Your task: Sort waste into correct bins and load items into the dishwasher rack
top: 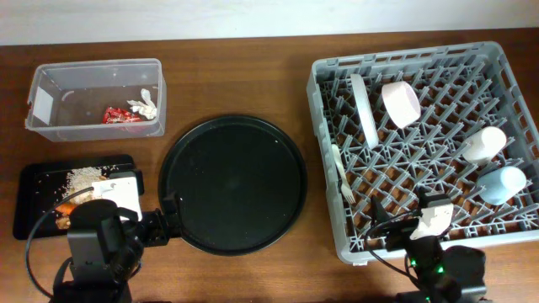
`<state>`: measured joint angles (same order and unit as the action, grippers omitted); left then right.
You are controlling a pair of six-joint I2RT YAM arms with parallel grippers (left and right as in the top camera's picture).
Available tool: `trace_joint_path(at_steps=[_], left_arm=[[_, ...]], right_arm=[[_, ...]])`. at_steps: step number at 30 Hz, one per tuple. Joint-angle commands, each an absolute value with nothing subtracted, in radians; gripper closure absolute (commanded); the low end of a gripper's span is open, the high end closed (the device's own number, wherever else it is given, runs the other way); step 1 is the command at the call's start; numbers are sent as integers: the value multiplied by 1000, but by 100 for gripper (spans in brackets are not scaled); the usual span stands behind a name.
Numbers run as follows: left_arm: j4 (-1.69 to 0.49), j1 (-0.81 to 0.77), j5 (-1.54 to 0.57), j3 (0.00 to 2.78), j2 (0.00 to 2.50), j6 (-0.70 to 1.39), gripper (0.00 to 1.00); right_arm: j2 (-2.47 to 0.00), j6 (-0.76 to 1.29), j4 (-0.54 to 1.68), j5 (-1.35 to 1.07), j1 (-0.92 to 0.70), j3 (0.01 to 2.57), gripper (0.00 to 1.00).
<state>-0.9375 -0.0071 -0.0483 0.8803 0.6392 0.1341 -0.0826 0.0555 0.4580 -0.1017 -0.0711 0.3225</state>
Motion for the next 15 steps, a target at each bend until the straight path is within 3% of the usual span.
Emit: trace_joint_path(at_steps=[1, 8, 12, 15], left_arm=[[-936, -4, -46, 874, 635, 122, 1], [-936, -4, -46, 874, 635, 122, 1], [-936, -4, -46, 874, 635, 122, 1], [-936, -4, -46, 874, 635, 122, 1]], right_arm=[[-9, 56, 297, -86, -78, 198, 1], [-3, 56, -93, -27, -78, 8, 1], [-3, -8, -72, 1, -78, 6, 1], [-3, -15, 75, -4, -78, 6, 1]])
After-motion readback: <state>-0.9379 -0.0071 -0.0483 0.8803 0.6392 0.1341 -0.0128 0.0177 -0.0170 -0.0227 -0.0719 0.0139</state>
